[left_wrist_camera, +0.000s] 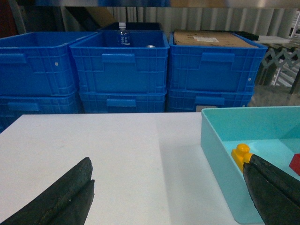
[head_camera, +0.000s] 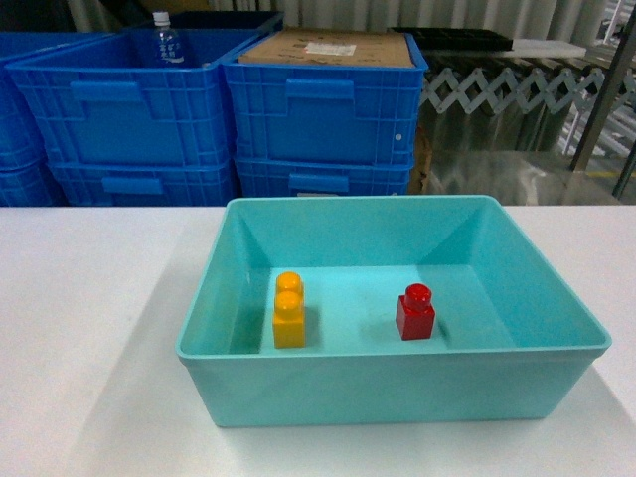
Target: Pick red block from blue box to shelf
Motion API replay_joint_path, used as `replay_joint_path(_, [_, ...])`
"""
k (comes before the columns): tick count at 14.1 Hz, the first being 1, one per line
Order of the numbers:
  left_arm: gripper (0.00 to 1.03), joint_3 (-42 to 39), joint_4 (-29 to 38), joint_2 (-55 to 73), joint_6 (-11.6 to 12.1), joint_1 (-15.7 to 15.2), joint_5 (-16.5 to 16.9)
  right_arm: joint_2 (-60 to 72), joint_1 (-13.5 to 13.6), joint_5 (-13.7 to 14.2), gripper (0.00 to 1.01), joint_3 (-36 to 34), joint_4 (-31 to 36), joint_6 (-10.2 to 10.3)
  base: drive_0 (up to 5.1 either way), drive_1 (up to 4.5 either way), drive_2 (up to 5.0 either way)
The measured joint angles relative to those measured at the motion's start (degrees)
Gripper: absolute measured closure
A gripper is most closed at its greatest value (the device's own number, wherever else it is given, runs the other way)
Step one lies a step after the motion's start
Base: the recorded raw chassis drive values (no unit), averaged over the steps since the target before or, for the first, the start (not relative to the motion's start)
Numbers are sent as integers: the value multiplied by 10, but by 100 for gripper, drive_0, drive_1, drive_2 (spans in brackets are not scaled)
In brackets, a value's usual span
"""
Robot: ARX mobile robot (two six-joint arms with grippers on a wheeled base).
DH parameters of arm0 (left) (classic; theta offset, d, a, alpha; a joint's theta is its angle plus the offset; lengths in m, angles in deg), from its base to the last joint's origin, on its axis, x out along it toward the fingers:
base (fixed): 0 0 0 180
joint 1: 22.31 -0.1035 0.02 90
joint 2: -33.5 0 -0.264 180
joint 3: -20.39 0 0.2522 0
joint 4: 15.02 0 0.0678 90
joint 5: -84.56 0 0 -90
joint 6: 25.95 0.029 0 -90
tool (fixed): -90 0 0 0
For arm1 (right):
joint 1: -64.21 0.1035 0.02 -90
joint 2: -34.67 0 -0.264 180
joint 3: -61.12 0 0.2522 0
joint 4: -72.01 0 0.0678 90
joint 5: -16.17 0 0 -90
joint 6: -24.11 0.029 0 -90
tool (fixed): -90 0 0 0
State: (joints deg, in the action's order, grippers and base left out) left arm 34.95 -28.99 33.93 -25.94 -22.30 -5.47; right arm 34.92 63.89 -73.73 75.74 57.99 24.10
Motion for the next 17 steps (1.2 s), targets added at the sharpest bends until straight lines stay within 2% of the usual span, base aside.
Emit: replay_joint_path(17, [5, 0, 0, 0, 0, 0, 0, 0, 0, 0, 3, 0, 0, 0, 0, 0, 0])
